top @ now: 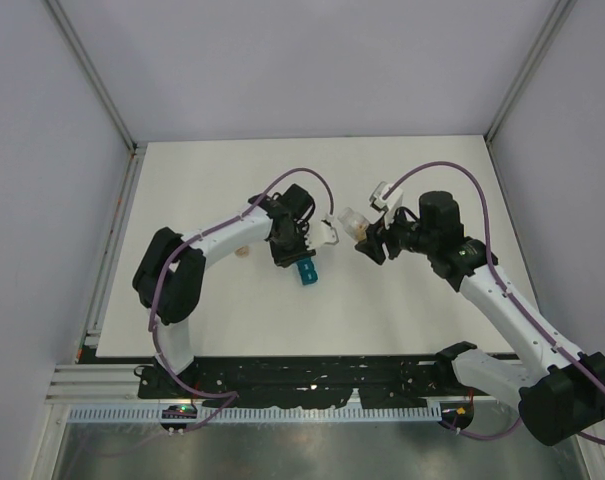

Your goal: Sort the pills into containers

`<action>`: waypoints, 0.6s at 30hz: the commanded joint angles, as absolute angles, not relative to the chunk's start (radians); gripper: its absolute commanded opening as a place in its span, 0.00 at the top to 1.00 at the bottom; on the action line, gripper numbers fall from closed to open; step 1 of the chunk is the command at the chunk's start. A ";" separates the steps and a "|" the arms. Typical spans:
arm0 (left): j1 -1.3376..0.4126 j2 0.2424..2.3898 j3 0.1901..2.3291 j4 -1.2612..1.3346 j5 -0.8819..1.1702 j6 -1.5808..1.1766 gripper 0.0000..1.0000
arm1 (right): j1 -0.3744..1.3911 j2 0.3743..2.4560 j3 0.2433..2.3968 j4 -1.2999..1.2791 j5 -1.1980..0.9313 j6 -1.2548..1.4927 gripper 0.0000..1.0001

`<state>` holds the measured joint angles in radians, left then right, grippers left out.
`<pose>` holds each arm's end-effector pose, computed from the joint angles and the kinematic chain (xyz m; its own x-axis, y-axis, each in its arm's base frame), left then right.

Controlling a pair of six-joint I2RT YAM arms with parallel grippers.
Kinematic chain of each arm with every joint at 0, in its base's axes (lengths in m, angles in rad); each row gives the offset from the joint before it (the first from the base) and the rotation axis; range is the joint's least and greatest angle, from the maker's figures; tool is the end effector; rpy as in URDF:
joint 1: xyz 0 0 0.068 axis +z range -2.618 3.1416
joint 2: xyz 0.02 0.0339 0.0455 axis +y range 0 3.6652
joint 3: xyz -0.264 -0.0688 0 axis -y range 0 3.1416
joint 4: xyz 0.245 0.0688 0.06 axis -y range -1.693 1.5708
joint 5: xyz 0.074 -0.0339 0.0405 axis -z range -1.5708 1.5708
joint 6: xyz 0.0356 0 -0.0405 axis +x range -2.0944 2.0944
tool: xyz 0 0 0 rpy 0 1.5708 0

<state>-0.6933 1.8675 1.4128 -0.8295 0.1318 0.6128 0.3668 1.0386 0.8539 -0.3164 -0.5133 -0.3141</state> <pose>0.2851 -0.2430 0.2074 -0.2227 0.9264 -0.3038 0.9660 0.2517 0.0595 0.2084 0.0988 0.3045 -0.2058 -0.3674 -0.9070 -0.8180 0.5733 -0.0466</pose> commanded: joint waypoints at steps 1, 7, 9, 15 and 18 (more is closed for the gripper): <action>-0.703 1.832 1.428 -0.795 0.146 0.721 0.62 | 0.351 1.023 0.859 -0.282 -0.535 -0.311 0.95; -0.718 1.850 1.422 -0.798 0.146 0.799 0.60 | 0.330 1.006 0.862 -0.310 -0.554 -0.319 0.95; -0.726 1.845 1.407 -0.789 0.147 0.824 0.60 | 0.325 0.997 0.862 -0.324 -0.555 -0.327 0.95; -0.729 1.858 1.408 -0.785 0.155 0.827 0.58 | 0.322 0.953 0.844 -0.379 -0.546 -0.362 0.95; -0.729 1.848 1.413 -0.779 0.163 0.810 0.55 | 0.322 0.917 0.831 -0.416 -0.540 -0.379 0.95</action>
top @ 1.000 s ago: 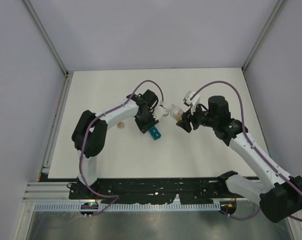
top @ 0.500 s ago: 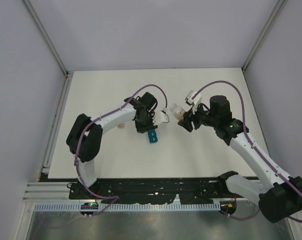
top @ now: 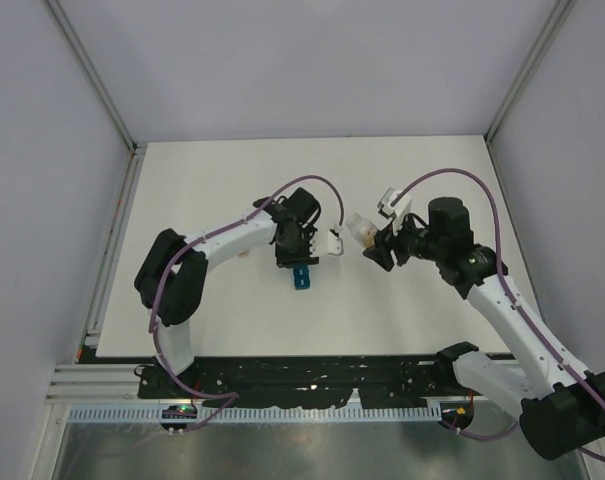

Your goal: Sort the pills into containers

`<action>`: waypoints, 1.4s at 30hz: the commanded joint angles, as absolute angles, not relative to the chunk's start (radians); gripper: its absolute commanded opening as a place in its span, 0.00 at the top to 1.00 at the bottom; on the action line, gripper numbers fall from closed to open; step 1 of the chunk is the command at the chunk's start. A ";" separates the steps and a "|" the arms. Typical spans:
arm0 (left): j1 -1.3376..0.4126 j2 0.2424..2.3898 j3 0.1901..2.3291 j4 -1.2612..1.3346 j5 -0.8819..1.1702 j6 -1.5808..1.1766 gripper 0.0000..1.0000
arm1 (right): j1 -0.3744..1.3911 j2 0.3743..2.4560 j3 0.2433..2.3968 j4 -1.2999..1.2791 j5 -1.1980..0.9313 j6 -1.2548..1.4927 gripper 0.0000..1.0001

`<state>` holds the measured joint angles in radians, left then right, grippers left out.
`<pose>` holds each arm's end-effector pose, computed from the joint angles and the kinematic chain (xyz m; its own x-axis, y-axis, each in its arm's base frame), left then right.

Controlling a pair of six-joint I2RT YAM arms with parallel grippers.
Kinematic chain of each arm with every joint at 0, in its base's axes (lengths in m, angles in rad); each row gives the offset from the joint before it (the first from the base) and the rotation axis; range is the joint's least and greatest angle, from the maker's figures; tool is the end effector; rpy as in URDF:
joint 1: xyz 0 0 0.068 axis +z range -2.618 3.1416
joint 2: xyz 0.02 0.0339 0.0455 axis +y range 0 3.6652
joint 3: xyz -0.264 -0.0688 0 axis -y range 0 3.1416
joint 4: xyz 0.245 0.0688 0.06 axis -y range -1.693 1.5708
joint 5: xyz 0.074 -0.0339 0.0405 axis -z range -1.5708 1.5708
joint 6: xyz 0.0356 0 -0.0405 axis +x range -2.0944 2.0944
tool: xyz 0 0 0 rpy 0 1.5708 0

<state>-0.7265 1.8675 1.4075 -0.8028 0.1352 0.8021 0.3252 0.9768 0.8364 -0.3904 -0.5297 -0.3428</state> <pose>0.2782 -0.2537 0.2068 -0.0001 0.9530 -0.3031 0.9908 0.0410 0.1286 0.1966 0.0853 0.3044 -0.2203 -0.3804 -0.8982 -0.8098 0.5847 -0.0490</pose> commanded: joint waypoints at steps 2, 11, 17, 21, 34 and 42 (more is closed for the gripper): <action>-0.729 1.833 1.411 -0.772 0.175 0.796 0.51 | 0.322 0.899 0.821 -0.432 -0.535 -0.393 0.94; -0.712 1.741 1.367 -0.747 0.219 0.713 0.43 | 0.321 0.885 0.816 -0.492 -0.548 -0.436 0.95; -0.628 1.640 1.310 -0.697 0.311 0.631 0.43 | 0.322 0.925 0.834 -0.503 -0.554 -0.446 0.94; -0.548 1.572 1.269 -0.654 0.396 0.568 0.43 | 0.324 0.978 0.859 -0.526 -0.561 -0.471 0.94; -0.373 1.322 1.118 -0.529 0.486 0.348 0.34 | 0.380 1.207 0.951 -0.543 -0.531 -0.583 0.94; -0.368 1.241 1.069 -0.529 0.442 0.290 0.20 | 0.472 1.388 1.025 -0.571 -0.489 -0.653 0.94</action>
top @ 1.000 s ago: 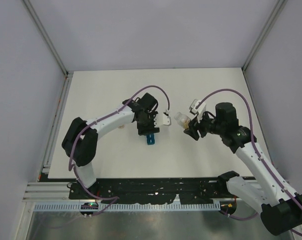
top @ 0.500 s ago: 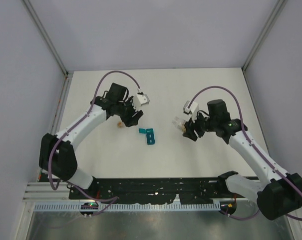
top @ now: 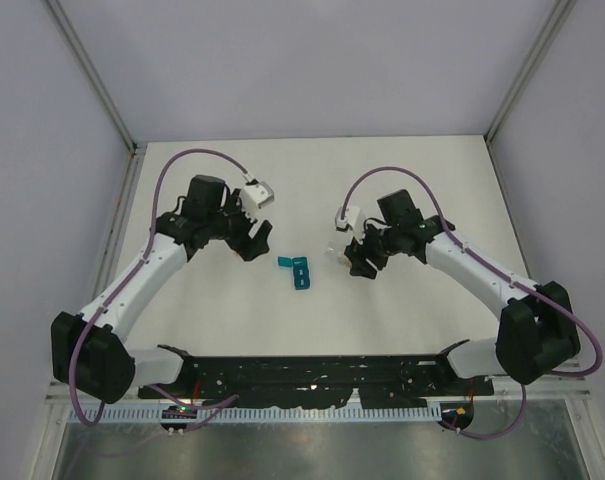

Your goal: Sort the pills into containers

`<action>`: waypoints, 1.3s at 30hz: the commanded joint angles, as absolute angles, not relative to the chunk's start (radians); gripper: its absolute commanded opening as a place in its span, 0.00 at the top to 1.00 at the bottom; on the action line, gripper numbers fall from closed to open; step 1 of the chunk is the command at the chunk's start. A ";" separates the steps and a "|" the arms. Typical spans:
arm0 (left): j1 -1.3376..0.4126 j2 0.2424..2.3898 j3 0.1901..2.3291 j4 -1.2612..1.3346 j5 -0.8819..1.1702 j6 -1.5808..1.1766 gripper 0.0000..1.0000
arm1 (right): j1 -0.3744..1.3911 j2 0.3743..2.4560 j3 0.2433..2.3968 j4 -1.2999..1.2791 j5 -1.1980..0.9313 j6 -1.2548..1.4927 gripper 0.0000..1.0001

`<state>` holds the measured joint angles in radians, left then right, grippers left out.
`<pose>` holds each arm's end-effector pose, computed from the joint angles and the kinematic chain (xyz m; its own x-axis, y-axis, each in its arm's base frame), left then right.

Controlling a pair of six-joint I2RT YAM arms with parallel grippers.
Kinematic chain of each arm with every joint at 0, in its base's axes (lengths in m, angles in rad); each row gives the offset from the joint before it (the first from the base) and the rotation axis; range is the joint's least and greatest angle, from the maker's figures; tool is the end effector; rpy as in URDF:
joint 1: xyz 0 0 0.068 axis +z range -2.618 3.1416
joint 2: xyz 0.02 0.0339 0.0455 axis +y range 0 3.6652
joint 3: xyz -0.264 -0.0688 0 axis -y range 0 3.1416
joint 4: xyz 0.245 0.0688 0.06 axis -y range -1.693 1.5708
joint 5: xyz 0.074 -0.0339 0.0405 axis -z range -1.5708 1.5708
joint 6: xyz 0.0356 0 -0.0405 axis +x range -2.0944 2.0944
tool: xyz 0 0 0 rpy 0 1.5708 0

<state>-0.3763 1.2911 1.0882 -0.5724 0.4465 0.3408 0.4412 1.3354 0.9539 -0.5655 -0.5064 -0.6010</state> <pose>0.2501 -0.1153 0.3024 -0.4069 0.4849 -0.7742 0.8003 0.5978 -0.0461 0.2364 0.1307 0.2494 -0.2493 -0.6646 -0.7044 -0.9343 0.3564 -0.0056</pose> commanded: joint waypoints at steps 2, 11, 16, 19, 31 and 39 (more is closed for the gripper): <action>-0.368 1.218 1.058 -0.526 0.437 0.281 0.17 | 0.492 1.428 1.049 -0.577 -0.474 -0.669 0.94; -0.364 1.137 1.012 -0.508 0.417 0.239 0.11 | 0.572 1.586 1.181 -0.640 -0.423 -0.741 0.95; -0.362 1.121 0.994 -0.497 0.416 0.232 0.11 | 0.587 1.655 1.247 -0.683 -0.414 -0.801 0.95; -0.360 1.120 0.985 -0.488 0.414 0.230 0.11 | 0.589 1.684 1.269 -0.687 -0.414 -0.818 0.95; -0.345 1.147 0.931 -0.362 0.523 0.233 0.11 | 0.588 1.649 1.206 -0.577 -0.509 -0.767 0.94; -0.339 1.206 0.934 -0.259 0.738 0.178 0.12 | 0.591 1.575 1.164 -0.548 -0.551 -0.730 0.95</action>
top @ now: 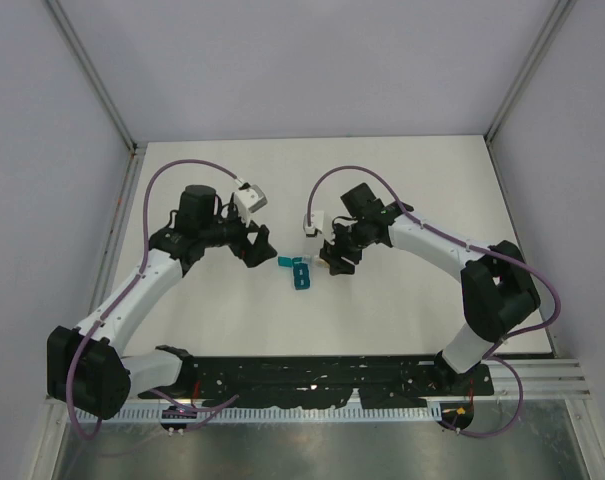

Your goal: Sort the pills into containers

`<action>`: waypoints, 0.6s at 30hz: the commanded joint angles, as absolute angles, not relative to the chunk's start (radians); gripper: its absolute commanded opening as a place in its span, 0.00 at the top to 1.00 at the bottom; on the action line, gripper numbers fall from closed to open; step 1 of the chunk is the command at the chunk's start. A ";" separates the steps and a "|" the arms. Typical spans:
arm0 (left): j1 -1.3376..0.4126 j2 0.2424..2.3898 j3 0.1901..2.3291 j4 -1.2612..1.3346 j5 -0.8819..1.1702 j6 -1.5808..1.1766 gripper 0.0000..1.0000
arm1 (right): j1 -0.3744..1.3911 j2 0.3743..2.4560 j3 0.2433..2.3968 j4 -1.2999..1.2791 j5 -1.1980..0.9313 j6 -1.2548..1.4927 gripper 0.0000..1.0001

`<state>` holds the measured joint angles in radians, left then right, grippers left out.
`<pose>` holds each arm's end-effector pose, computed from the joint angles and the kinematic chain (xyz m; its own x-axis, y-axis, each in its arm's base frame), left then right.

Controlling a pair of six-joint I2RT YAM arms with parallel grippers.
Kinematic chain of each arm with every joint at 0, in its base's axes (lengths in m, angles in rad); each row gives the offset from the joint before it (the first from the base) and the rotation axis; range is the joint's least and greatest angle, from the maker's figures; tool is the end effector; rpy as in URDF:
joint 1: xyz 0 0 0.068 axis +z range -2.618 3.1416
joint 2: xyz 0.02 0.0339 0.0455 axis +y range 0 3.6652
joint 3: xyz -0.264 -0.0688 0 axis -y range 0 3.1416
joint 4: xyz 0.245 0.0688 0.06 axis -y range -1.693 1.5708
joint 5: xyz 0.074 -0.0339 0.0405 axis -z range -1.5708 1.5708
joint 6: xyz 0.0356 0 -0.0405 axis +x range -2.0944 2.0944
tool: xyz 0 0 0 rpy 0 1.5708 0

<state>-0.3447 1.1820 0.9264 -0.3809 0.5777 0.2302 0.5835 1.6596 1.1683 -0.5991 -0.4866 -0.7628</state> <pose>0.2340 -0.1047 0.2922 -0.3858 0.3416 -0.8570 0.8057 0.5773 -0.1325 0.2716 0.1993 0.2202 -0.0739 -0.7806 -0.6206 -0.9938 0.1096 -0.0195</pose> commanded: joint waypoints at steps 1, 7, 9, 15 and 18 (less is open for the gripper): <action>-0.339 1.216 0.939 -0.247 0.758 0.161 0.12 | 0.589 1.565 1.166 -0.548 -0.557 -0.715 0.95; -0.344 1.298 1.031 -0.215 0.824 0.008 0.11 | 0.594 1.509 1.195 -0.525 -0.604 -0.621 0.95; -0.350 1.327 1.067 -0.210 0.831 -0.076 0.08 | 0.601 1.488 1.201 -0.503 -0.595 -0.588 0.95; -0.374 1.403 1.175 -0.233 0.850 -0.251 0.00 | 0.627 1.427 1.201 -0.443 -0.528 -0.519 0.95; -0.387 1.436 1.209 -0.248 0.864 -0.304 0.00 | 0.632 1.401 1.200 -0.420 -0.502 -0.491 0.94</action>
